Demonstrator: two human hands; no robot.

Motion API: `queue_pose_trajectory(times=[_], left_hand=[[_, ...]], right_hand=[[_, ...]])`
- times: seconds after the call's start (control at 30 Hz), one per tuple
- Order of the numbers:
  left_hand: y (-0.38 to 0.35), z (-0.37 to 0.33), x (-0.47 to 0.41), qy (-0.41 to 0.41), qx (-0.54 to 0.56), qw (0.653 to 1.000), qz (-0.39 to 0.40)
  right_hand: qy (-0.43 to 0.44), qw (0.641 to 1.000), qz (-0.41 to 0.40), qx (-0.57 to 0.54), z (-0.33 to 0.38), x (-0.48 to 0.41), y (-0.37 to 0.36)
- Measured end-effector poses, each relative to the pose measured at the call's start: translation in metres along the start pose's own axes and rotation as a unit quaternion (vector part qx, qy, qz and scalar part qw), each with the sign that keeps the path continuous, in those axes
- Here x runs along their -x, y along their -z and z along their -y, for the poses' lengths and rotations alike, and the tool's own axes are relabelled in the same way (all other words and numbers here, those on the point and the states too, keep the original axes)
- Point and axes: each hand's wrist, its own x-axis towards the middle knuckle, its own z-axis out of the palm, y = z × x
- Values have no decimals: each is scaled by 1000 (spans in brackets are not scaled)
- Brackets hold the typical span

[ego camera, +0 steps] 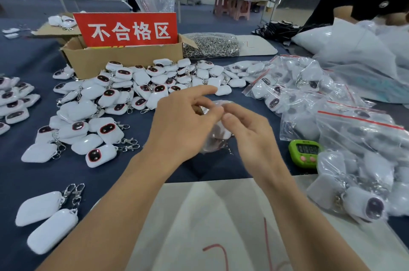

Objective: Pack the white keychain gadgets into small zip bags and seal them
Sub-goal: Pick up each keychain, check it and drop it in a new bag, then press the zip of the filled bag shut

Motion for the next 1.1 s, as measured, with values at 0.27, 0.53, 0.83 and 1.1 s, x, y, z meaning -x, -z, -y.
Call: queue_pose_trajectory(times=[0.27,0.53,0.83,1.1], left_hand=[[-7,-16,15,-68,-240,957,148],[3,-3,3,-30,-3,999,30],[40,6,-20,9,119,989,-86],[47,23,-28,40,167,979,-112]], right_hand=[[-60,982,-77,-159,5,-5,26],[-69,986,-74,-134,19,-11,33],[-3,994,-43,101,58,-46,46],[-9,1000,1,2,56,-44,40]])
